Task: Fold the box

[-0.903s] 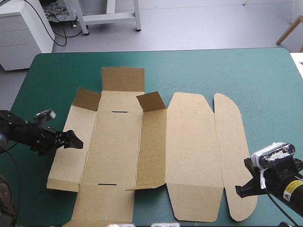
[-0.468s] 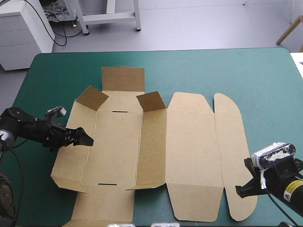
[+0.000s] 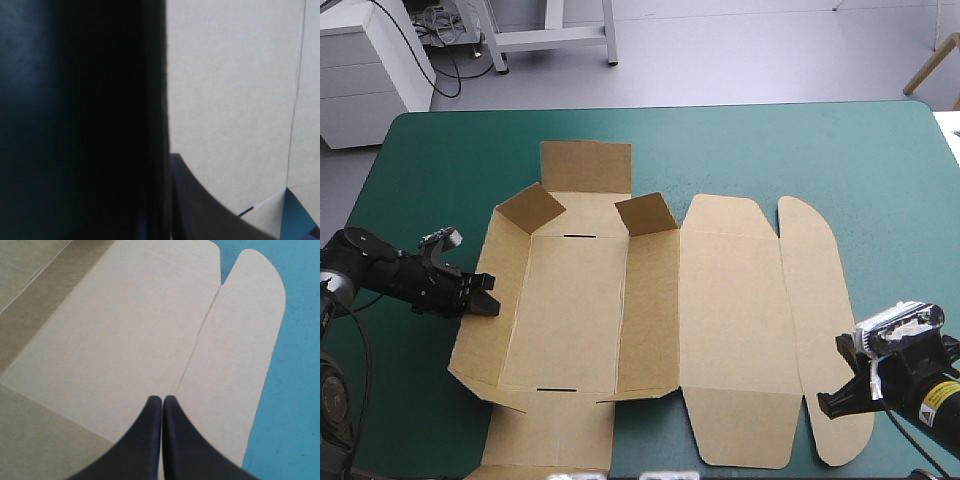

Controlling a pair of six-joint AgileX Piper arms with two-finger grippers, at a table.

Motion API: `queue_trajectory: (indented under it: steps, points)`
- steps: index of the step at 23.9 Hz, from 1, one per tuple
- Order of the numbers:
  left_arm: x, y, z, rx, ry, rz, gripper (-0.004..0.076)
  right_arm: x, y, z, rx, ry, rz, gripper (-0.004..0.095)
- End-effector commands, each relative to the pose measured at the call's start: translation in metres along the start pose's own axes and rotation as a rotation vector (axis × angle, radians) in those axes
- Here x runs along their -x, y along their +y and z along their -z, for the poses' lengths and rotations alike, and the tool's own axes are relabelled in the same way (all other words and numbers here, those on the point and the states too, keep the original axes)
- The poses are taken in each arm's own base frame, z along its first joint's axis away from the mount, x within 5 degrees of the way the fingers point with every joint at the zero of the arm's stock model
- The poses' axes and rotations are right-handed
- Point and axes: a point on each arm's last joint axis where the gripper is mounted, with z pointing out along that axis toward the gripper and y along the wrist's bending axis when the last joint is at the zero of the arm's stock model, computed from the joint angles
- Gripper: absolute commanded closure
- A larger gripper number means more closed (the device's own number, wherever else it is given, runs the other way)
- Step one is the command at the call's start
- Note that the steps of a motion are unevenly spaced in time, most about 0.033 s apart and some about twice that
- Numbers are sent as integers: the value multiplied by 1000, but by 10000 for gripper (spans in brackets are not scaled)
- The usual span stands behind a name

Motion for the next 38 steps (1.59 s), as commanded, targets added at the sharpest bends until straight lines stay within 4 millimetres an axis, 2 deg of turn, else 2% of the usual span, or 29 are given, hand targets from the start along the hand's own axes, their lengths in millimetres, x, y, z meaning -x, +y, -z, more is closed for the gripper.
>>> queue_trajectory:
  steps: [1, 7, 11, 15, 18, 21, 26, 29, 31, 38]
  points:
    - [0, -13, 6, -83, 18, -11, 734, 11, -1, 3, -8, -78, 17, 922]
    - [5, -15, 12, -70, 22, -31, 734, 11, -1, 3, -8, -78, 22, 922]
    - [20, -34, 23, 73, 46, -182, 734, 11, -1, 3, -9, -76, 22, 922]
    - [42, -94, 24, 353, 109, -571, 734, 11, -1, 3, -9, -74, 22, 922]
    - [59, -138, 28, 534, 63, -793, 734, 11, -1, 3, -9, -74, 22, 922]
    - [74, -178, 22, 759, 63, -1024, 734, 11, -1, 3, -9, -74, 22, 922]
    - [86, -212, 3, 928, 33, -1209, 734, 11, -1, 3, -9, -74, 22, 922]
    - [87, -232, -10, 971, -34, -1324, 734, 11, -1, 3, -9, -74, 22, 922]
    - [84, -250, -21, 963, -102, -1416, 734, 11, -1, 3, -9, -74, 22, 922]
    - [66, -287, -37, 920, -206, -1579, 734, 10, -1, 3, -9, -73, 22, 922]
